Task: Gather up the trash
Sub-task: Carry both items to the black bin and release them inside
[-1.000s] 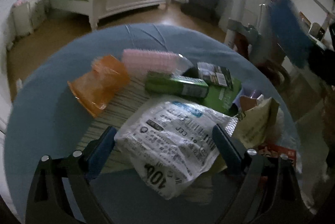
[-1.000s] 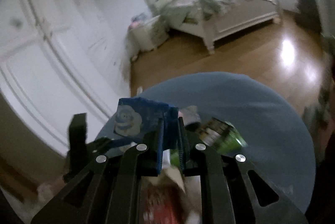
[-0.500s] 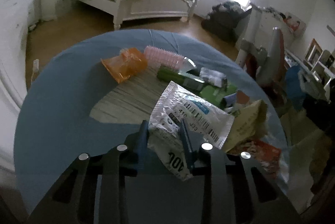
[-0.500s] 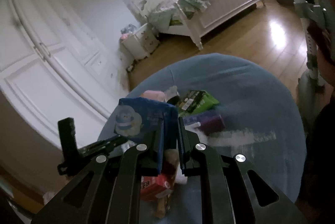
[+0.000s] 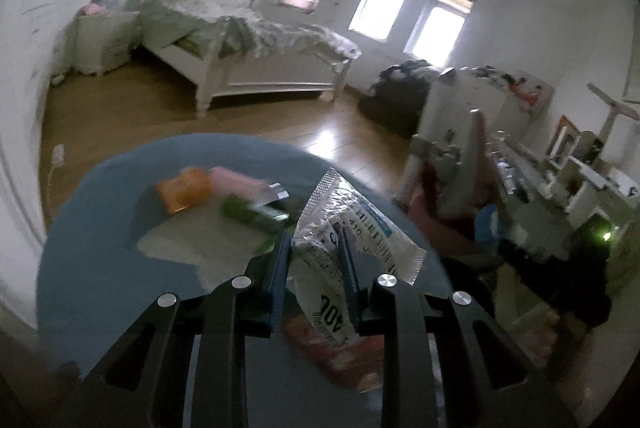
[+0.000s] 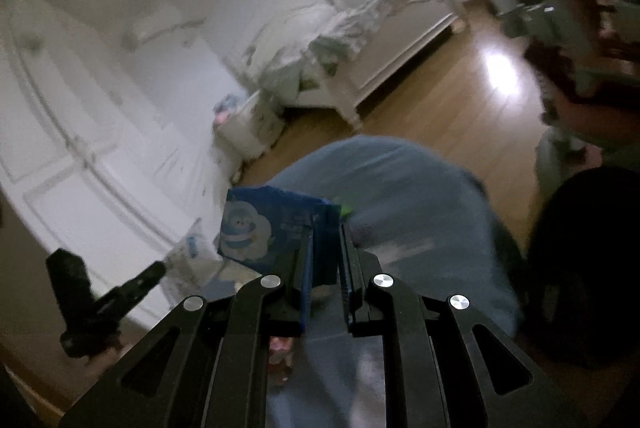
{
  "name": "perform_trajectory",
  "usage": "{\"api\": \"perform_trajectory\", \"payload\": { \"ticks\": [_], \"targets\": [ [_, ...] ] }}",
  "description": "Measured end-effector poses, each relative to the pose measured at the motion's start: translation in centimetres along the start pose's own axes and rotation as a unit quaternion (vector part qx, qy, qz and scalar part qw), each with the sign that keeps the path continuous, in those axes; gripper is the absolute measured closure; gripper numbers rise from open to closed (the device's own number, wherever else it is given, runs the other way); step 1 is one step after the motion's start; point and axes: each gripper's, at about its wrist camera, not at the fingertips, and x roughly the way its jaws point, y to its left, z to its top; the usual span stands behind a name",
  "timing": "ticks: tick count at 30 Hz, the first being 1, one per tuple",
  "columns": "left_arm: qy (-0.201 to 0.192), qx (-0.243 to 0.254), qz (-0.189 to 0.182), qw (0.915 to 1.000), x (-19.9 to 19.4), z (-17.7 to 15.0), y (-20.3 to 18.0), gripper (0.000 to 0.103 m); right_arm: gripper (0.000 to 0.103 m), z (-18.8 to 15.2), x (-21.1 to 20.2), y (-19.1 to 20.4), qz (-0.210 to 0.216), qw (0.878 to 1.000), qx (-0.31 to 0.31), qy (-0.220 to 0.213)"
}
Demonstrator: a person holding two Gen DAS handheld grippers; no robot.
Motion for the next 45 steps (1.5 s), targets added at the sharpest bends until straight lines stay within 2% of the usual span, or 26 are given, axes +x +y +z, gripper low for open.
{"api": "perform_trajectory", "payload": {
  "ticks": [4,8,12,16,20,26,32,39,42,43,44,45],
  "targets": [
    [0.002,0.017,-0.041,0.9990,1.7,0.3,-4.7,0.078,0.090,0.8,-3.9,-4.1,-0.026,0.998,0.036,-0.044],
    [0.016,0.037,-0.084,0.9957,5.1,0.1,-9.9,0.078,0.090,1.0,-7.2,-8.8,-0.058,0.993,0.076,-0.076],
    [0.045,0.048,-0.128,0.9896,9.0,-1.2,-15.1,0.078,0.090,0.7,-9.6,-12.9,-0.087,0.986,0.108,-0.094],
    [0.074,0.062,-0.152,0.9837,12.5,-3.0,-19.4,0.078,0.090,-0.3,-11.0,-16.4,-0.112,0.979,0.138,-0.103],
    [0.110,0.073,-0.163,0.9778,16.4,-4.8,-22.7,0.078,0.090,-1.1,-11.5,-19.7,-0.129,0.972,0.164,-0.104],
    [0.145,0.086,-0.160,0.9727,20.0,-7.1,-24.7,0.078,0.090,-2.5,-11.7,-23.6,-0.145,0.965,0.196,-0.097],
    [0.168,0.097,-0.149,0.9697,23.0,-8.7,-26.3,0.078,0.090,-3.4,-11.3,-25.8,-0.153,0.960,0.217,-0.093],
    [0.182,0.107,-0.147,0.9663,24.7,-9.4,-27.7,0.078,0.089,-3.3,-10.9,-27.3,-0.156,0.957,0.228,-0.091],
    [0.189,0.114,-0.145,0.9646,25.2,-9.7,-28.0,0.074,0.088,-3.2,-10.9,-27.2,-0.155,0.957,0.226,-0.091],
    [0.191,0.117,-0.145,0.9639,25.3,-9.8,-28.2,0.067,0.085,-3.1,-10.8,-27.2,-0.157,0.957,0.225,-0.091],
    [0.192,0.122,-0.142,0.9635,25.4,-9.9,-28.4,0.059,0.080,-3.0,-10.8,-27.1,-0.158,0.957,0.225,-0.092],
    [0.189,0.124,-0.137,0.9643,25.3,-9.9,-28.5,0.032,0.061,-3.0,-10.8,-27.1,-0.160,0.956,0.225,-0.095]
  ]
}}
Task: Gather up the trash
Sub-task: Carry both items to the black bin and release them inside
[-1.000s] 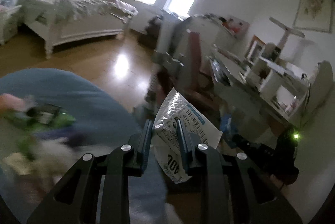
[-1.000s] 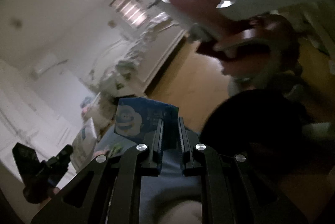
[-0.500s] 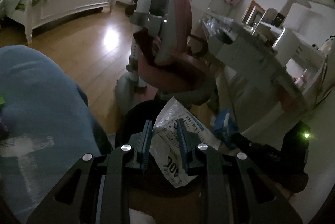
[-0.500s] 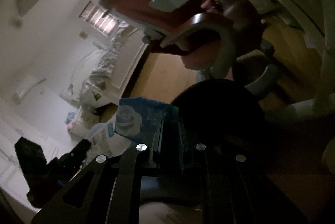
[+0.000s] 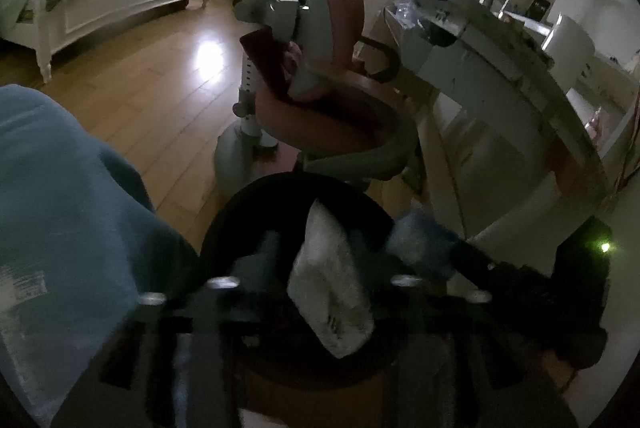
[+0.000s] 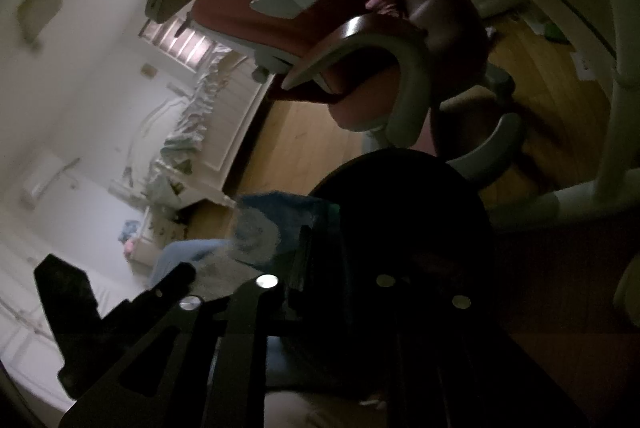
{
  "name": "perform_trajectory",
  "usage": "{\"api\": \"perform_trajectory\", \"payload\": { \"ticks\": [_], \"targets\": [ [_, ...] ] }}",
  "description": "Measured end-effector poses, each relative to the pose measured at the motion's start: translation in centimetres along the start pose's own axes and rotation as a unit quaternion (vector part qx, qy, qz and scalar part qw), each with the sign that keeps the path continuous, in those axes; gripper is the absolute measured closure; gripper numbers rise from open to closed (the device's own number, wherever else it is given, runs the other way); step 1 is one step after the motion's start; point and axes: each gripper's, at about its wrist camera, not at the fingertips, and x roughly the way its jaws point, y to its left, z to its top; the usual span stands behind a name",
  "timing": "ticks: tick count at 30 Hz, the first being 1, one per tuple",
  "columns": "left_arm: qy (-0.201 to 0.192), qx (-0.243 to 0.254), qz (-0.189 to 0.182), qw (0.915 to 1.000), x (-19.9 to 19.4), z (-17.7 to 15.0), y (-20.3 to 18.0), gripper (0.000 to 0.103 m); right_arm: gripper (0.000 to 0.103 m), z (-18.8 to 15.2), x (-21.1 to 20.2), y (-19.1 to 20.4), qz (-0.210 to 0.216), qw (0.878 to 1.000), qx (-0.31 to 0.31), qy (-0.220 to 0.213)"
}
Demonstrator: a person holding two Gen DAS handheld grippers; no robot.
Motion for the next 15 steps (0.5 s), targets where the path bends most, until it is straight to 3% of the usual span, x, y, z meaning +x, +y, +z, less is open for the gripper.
{"api": "perform_trajectory", "payload": {
  "ticks": [1,2,8,15],
  "targets": [
    [-0.009,0.002,0.008,0.9999,-0.3,-0.1,-0.1,0.012,0.039,-0.1,-0.2,0.0,0.001,1.000,0.002,-0.006],
    [-0.021,0.005,0.010,0.9997,-0.7,-0.2,-0.2,0.009,0.032,-0.2,-0.6,0.1,0.006,1.000,0.005,-0.018],
    [-0.034,0.029,0.012,0.9989,-2.8,-0.5,-0.5,0.010,0.030,-0.2,-1.0,1.3,0.008,1.000,-0.012,-0.019],
    [-0.055,0.007,0.023,0.9982,-7.6,-2.1,1.5,0.006,0.030,-0.9,-1.3,4.5,0.022,0.999,-0.044,-0.009]
  ]
}}
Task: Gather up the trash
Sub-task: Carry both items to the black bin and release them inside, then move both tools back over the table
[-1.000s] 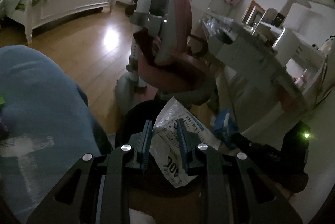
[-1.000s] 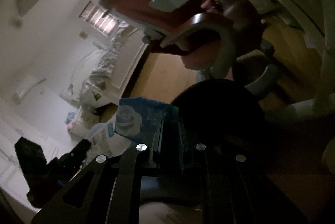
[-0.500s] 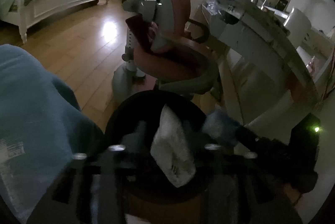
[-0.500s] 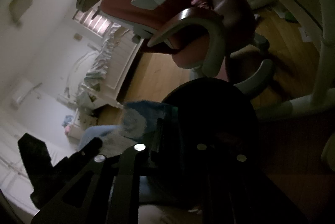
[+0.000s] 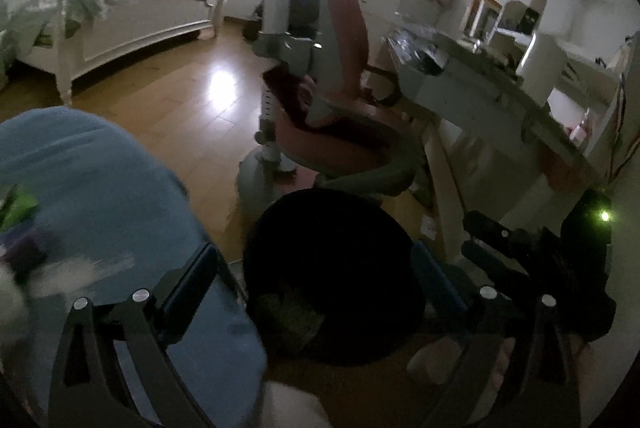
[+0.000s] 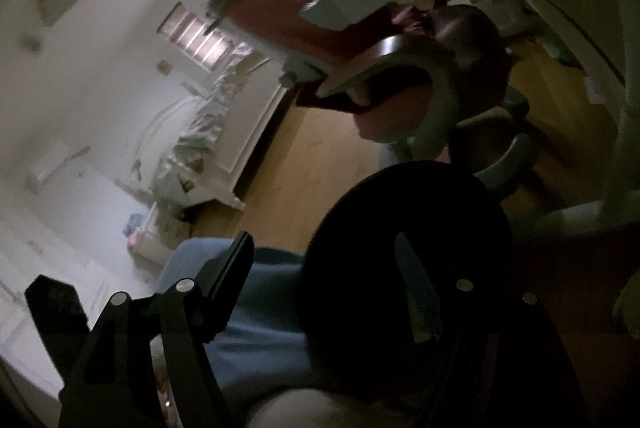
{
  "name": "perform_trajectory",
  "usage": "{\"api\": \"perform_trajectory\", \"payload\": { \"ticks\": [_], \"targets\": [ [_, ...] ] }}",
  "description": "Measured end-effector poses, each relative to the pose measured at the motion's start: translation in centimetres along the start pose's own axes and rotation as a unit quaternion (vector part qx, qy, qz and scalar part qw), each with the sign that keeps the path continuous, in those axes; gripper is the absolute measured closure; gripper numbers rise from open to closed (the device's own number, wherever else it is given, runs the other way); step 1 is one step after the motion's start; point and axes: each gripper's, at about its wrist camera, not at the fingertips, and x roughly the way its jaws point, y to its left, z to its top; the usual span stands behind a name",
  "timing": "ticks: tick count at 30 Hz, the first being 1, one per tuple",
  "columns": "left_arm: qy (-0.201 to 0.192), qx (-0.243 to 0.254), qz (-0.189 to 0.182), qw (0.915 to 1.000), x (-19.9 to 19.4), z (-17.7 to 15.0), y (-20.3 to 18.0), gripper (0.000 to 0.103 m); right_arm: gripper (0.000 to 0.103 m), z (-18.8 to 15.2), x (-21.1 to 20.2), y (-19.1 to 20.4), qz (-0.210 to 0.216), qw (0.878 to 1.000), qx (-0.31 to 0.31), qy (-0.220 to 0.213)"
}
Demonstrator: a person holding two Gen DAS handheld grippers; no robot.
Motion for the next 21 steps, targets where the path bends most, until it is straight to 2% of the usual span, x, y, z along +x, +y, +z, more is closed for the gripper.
{"api": "perform_trajectory", "payload": {
  "ticks": [6,11,15,16,19,21],
  "targets": [
    [-0.042,-0.036,0.026,0.9981,-5.9,-1.2,3.8,0.005,0.030,-1.2,1.1,4.7,0.024,0.998,-0.050,0.027],
    [-0.091,-0.071,0.078,0.9902,-11.9,-2.3,9.3,0.006,0.030,-3.5,2.8,11.5,0.045,0.988,-0.137,0.063],
    [-0.110,-0.098,0.137,0.9795,-15.9,-3.2,15.2,0.006,0.030,-6.3,4.6,18.7,0.076,0.967,-0.225,0.095],
    [-0.115,-0.111,0.157,0.9745,-17.1,-3.4,17.3,0.006,0.030,-6.7,4.8,20.0,0.083,0.962,-0.240,0.100],
    [-0.105,-0.134,0.202,0.9645,-19.2,-3.6,22.6,0.006,0.030,-9.0,6.8,26.8,0.110,0.932,-0.323,0.123],
    [-0.094,-0.129,0.230,0.9600,-20.0,-3.5,25.9,0.006,0.030,-10.5,8.2,30.9,0.128,0.911,-0.367,0.137]
  ]
}}
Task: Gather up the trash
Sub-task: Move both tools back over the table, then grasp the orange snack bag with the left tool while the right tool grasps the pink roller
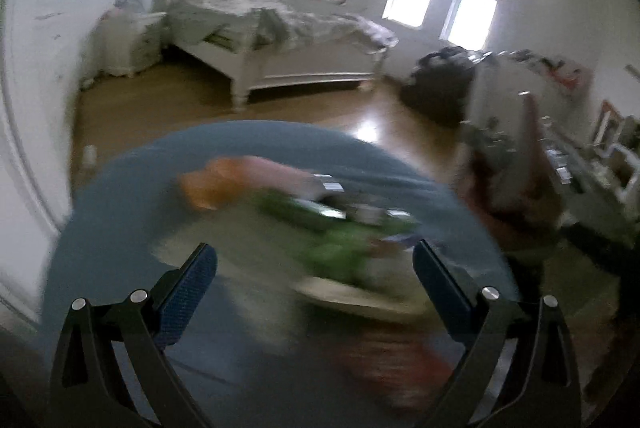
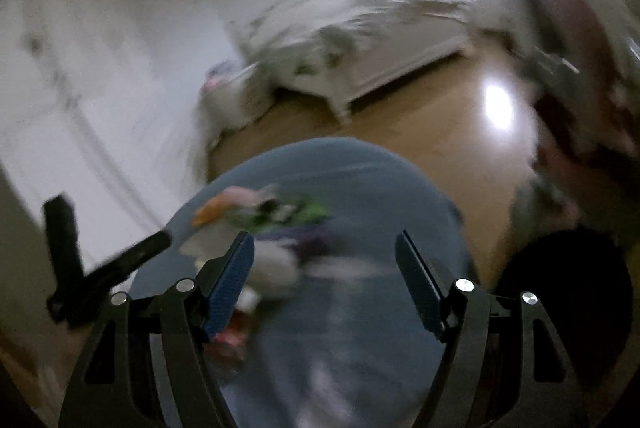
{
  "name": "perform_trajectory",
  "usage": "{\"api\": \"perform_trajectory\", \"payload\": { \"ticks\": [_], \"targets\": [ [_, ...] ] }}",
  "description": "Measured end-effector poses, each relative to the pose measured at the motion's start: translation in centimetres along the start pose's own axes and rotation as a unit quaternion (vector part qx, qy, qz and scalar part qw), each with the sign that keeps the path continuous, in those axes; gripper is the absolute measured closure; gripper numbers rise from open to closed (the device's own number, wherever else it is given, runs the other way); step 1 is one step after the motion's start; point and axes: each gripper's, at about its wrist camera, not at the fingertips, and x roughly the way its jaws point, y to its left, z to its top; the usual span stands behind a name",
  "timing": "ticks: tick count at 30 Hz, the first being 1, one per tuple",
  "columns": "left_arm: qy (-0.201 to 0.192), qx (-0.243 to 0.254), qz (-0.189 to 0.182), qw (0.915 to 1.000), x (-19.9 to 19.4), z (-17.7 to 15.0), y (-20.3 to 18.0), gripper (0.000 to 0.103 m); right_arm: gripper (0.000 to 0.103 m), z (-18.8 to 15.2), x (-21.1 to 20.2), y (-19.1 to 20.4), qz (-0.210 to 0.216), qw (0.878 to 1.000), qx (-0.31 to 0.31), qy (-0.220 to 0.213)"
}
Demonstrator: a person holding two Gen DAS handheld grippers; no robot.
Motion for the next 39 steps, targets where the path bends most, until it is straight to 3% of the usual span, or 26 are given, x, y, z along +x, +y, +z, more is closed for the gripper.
{"api": "perform_trajectory", "payload": {
  "ticks": [4,8,12,17,21,23,24,28,31,34,39],
  "targets": [
    [0.026,0.019,0.019,0.9993,2.8,2.0,4.0,0.006,0.036,4.2,6.0,6.2,0.028,0.995,-0.089,0.036],
    [0.049,0.059,0.026,0.9967,6.5,4.3,5.8,0.006,0.042,7.2,13.1,10.1,0.036,0.986,-0.138,0.086],
    [0.060,0.092,0.021,0.9937,8.8,4.9,7.0,0.006,0.046,8.9,20.1,11.4,0.040,0.974,-0.173,0.143],
    [0.092,0.122,0.004,0.9882,12.1,5.1,7.4,0.007,0.046,8.5,26.5,12.6,0.053,0.954,-0.219,0.200],
    [0.115,0.114,-0.003,0.9868,13.6,4.7,8.2,0.027,0.046,7.5,30.1,12.8,0.050,0.936,-0.259,0.231],
    [0.117,0.108,-0.005,0.9873,13.7,4.6,8.5,0.031,0.046,6.9,30.9,12.9,0.054,0.932,-0.268,0.239],
    [0.116,0.106,-0.006,0.9875,13.5,4.7,8.6,0.039,0.049,6.8,31.2,12.9,0.062,0.931,-0.268,0.240],
    [0.113,0.104,-0.001,0.9881,13.4,4.5,8.6,0.053,0.071,6.6,31.4,13.6,0.059,0.934,-0.263,0.235],
    [0.111,0.108,0.000,0.9878,13.2,4.2,8.3,0.057,0.073,6.5,30.4,13.8,0.071,0.937,-0.251,0.234],
    [0.106,0.103,-0.012,0.9889,12.0,3.7,7.9,0.057,0.073,7.3,28.0,13.3,0.078,0.947,-0.229,0.213],
    [0.075,0.084,-0.023,0.9934,7.8,2.9,7.2,0.057,0.073,8.9,21.0,12.0,0.094,0.965,-0.187,0.156]
  ]
}}
